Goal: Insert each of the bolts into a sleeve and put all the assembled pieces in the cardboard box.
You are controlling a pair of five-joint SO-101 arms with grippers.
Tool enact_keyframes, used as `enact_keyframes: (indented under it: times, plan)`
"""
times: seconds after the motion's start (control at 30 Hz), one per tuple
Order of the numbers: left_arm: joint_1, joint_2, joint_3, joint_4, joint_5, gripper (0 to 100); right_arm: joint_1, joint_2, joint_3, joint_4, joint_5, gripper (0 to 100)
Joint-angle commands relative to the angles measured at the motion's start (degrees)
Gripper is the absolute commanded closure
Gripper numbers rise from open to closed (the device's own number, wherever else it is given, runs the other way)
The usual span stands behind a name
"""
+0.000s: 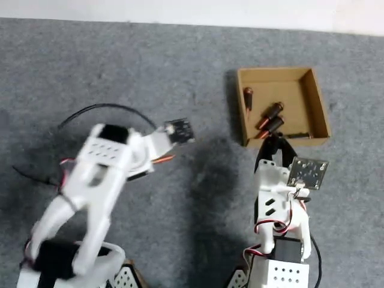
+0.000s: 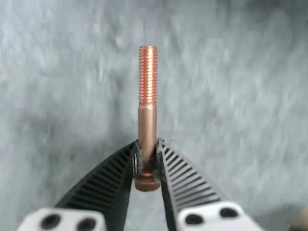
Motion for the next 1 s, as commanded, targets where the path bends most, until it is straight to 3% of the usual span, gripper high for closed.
enact_keyframes:
  times: [0.0,0.13,0.23,0.5,0.7,0.97]
  plan:
    - [-8.6,-7.4,1.7,1.0,-10.5,99,-0.3,-1.3,6.0,0.0,1.5,99.2]
    - [-16.0,-9.4,3.3,0.9,-20.0,99,-0.3,-1.3,6.0,0.1,3.6,99.2]
    - [-18.5,-9.4,3.3,0.8,-22.3,99,-0.3,-1.3,6.0,0.1,3.6,99.2]
    - [-19.0,-8.8,3.2,-2.8,-22.2,99,-0.3,-1.3,6.0,0.1,3.8,99.2]
    - [-19.6,3.3,0.6,-7.5,-22.0,99,-0.4,-1.3,6.0,0.2,4.0,99.2]
    - [-20.6,17.7,-11.3,-2.7,-18.7,99,-0.6,-1.3,6.0,0.2,4.0,99.2]
